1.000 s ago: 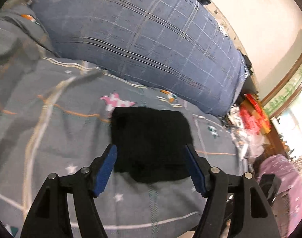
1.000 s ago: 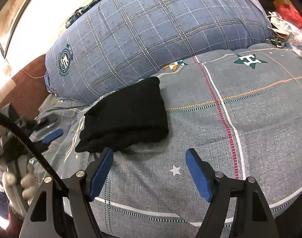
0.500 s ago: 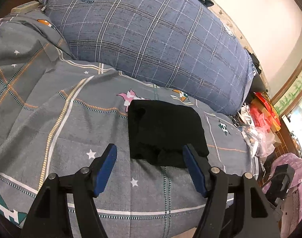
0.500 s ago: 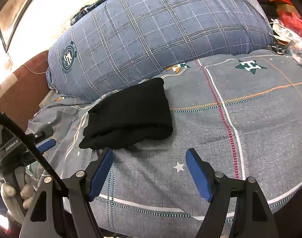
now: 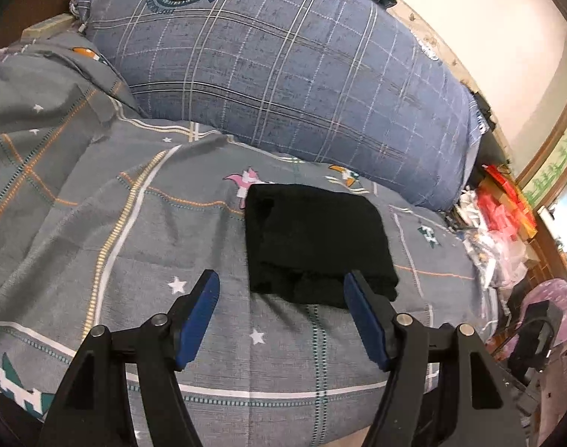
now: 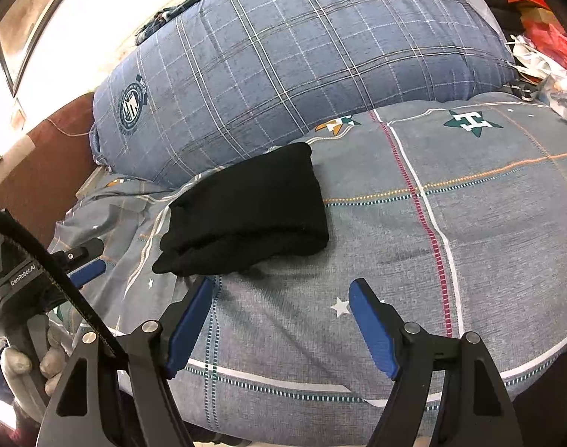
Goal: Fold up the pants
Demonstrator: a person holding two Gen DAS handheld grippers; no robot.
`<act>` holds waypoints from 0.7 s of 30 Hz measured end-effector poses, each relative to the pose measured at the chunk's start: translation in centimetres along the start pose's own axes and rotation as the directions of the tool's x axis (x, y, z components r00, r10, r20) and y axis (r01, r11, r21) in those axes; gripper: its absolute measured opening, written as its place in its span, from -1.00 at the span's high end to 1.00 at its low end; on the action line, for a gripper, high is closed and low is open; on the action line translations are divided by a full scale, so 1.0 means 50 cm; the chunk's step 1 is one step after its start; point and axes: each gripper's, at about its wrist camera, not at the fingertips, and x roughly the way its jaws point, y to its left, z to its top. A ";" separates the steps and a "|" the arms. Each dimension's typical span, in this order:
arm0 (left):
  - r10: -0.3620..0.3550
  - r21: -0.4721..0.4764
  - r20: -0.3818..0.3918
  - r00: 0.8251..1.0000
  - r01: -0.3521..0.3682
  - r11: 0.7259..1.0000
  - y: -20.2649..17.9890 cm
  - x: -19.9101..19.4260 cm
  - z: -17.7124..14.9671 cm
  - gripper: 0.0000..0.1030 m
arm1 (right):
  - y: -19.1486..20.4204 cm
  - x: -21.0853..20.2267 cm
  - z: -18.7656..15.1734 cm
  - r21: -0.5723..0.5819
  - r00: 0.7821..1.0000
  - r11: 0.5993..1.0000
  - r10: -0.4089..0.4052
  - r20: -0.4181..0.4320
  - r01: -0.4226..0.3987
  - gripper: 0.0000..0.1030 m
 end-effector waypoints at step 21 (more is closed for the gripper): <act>-0.269 -0.209 -0.171 0.948 0.232 0.950 0.069 0.232 0.085 -0.47 | -0.047 0.224 0.202 0.080 0.987 0.990 0.121 -0.110 -0.113 -0.63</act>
